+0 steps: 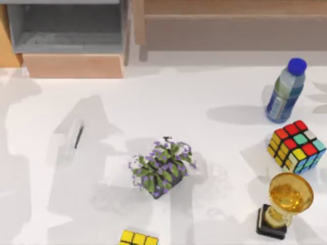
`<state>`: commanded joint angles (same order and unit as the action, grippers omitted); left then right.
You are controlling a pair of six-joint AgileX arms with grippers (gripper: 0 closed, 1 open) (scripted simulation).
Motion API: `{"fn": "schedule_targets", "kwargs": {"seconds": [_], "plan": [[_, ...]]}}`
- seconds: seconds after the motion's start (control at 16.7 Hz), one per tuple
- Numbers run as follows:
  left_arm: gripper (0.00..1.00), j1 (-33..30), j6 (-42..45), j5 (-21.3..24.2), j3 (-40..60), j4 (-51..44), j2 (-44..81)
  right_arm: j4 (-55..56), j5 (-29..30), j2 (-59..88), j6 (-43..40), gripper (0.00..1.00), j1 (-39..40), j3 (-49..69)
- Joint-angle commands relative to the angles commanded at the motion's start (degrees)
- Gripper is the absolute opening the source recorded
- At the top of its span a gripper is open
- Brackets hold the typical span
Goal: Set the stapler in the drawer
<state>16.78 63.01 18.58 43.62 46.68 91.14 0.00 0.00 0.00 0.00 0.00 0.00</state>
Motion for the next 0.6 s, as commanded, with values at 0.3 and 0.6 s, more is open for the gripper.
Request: {"fn": "schedule_targets", "kwargs": {"seconds": [0.3,0.6], "plan": [[1.0,4.36,16.73,4.87,11.68,12.43,23.94,0.0,0.0,0.0,0.0,1.0,0.0,0.0],[1.0,6.9,26.5,7.71,18.5,19.69,37.75,0.0,0.0,0.0,0.0,1.0,0.0,0.0]]}}
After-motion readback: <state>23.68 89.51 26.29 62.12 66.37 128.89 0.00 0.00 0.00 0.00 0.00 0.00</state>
